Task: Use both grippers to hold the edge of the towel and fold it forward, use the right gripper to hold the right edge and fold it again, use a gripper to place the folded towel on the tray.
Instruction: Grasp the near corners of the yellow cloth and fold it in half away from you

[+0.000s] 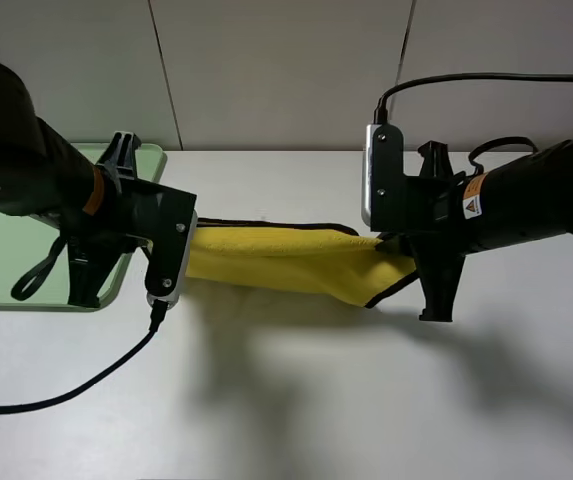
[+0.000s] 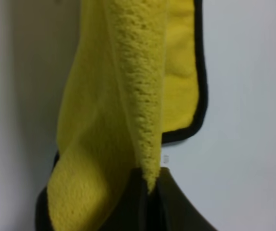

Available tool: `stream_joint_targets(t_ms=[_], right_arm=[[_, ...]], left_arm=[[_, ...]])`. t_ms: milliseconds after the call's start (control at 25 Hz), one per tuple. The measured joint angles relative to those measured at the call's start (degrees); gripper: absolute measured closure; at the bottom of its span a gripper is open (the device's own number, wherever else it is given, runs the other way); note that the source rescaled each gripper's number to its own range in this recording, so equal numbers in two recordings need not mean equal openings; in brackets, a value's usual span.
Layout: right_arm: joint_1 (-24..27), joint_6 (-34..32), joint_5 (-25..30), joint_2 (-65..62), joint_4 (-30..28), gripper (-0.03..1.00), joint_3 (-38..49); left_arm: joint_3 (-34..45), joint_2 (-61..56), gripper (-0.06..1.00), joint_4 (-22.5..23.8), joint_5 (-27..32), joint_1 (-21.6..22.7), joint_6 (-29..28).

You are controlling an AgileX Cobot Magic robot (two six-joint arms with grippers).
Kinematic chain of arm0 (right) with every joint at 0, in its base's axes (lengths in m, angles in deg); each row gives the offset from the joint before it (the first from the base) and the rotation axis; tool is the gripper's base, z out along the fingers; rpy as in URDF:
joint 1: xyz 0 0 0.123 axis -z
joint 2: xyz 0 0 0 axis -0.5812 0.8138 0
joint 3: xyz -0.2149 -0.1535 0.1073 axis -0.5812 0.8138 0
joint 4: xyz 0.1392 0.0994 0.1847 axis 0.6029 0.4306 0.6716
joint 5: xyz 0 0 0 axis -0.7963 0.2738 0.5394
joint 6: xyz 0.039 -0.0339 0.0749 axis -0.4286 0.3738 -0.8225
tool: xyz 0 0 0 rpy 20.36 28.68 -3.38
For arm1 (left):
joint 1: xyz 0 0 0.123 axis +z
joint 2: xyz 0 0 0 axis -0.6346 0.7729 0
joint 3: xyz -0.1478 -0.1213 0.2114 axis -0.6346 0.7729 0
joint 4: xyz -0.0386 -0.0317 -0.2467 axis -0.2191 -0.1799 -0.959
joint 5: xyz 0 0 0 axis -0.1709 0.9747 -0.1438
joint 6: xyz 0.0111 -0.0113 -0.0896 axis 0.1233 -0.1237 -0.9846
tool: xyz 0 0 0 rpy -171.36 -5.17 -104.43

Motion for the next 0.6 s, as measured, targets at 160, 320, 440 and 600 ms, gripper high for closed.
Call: stream_joint_targets(t_ms=[160, 320, 440, 600], right_arm=[[0.00, 0.00, -4.25, 3.44, -0.19, 0.97, 0.00], [0.00, 0.00, -6.35, 6.95, -0.74, 0.97, -1.79], [0.00, 0.00, -6.30, 9.83, -0.96, 0.97, -5.13], [0.00, 0.00, -6.05, 13.41, -1.11, 0.97, -8.70]], left_arm=[[-0.41, 3.01, 0.94, 4.61, -1.44, 2.01, -6.33], [-2.57, 5.55, 0.94, 7.80, -2.76, 5.38, -11.06], [-4.14, 7.67, 0.94, 8.28, -2.91, 6.95, -12.01], [-4.65, 10.98, 0.94, 8.84, -3.83, 7.31, -12.14]])
